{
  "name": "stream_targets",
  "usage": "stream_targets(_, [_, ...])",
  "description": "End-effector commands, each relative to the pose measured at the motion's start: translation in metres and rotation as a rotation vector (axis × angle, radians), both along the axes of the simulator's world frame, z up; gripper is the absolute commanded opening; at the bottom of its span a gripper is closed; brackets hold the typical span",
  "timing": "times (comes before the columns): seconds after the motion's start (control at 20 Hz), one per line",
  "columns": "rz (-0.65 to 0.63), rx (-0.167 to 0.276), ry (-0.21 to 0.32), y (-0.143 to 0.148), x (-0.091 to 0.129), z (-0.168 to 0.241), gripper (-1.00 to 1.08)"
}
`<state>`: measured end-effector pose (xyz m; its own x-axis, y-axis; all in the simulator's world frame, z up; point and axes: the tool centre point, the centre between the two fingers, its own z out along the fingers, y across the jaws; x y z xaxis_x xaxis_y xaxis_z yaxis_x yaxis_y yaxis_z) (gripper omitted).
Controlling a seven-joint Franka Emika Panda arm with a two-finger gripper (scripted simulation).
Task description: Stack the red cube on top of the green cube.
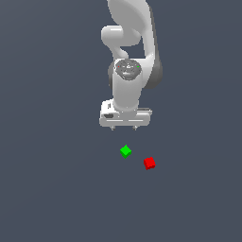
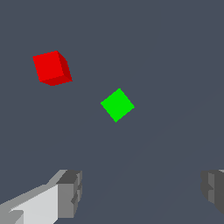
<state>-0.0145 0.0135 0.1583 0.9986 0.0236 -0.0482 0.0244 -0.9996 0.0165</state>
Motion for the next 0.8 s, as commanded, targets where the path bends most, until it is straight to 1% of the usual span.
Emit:
stream_targets(0.0, [0.0, 0.0, 0.0, 0.0, 0.0, 0.0, 1.0])
stream_targets(0.35, [0.018, 0.002, -0.003, 0.008, 0.009, -0.007, 1.0])
stream_targets(0.75, [0.08, 0.009, -0.015, 0.036, 0.038, -0.031, 1.0])
